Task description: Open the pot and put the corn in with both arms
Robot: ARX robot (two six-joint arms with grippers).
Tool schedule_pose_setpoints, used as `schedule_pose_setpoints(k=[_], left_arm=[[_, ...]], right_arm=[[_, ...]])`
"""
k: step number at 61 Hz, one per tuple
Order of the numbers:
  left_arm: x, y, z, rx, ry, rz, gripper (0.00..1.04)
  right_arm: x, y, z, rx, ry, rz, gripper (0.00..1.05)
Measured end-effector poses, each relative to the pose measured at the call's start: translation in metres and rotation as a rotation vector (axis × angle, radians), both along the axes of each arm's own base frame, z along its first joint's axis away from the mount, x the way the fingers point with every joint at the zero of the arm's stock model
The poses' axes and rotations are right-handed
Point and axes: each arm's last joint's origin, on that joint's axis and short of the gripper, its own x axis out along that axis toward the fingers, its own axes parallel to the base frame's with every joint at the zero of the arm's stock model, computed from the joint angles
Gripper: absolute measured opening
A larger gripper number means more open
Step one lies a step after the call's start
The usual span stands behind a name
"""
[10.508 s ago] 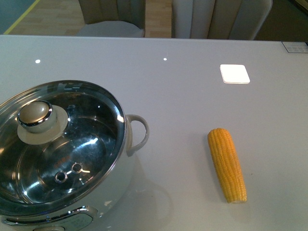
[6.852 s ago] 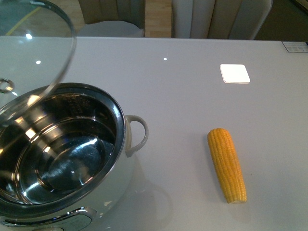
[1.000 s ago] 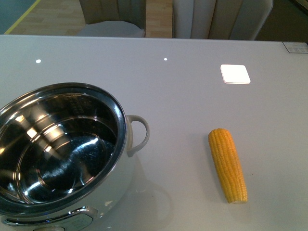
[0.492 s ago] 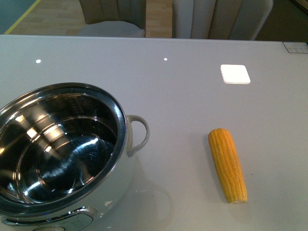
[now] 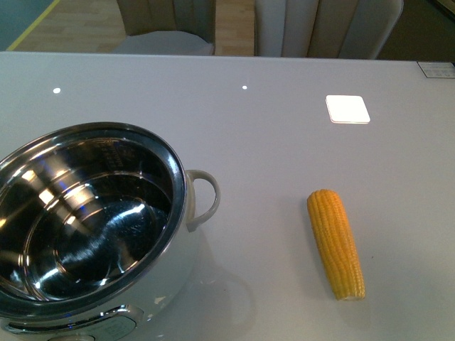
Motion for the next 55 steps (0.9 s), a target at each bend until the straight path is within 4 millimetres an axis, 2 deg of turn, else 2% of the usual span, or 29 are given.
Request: schedule_pose_setpoints(k=[11,19,25,36,55], left_arm=[[0.0,0.0,0.0,0.0,0.0,0.0,0.98],[0.0,0.0,0.0,0.0,0.0,0.0,0.98],[0.0,0.0,0.0,0.0,0.0,0.0,0.98],[0.0,0.0,0.0,0.0,0.0,0.0,0.98],[0.0,0.0,0.0,0.0,0.0,0.0,0.98]], right_arm=[[0.051,0.028,-0.014,-0.025,0.004,0.09,0.96],[0.078,0.046,-0.043,-0.034,0.109,0.162,0.96],[0.088,0.052,-0.065,-0.04,0.203,0.187,0.96],[0.105,0.062,-0.091,-0.062,0.275,0.215,0.96],[0.12,0.076,-0.138,-0.11,0.369,0.266,0.96]])
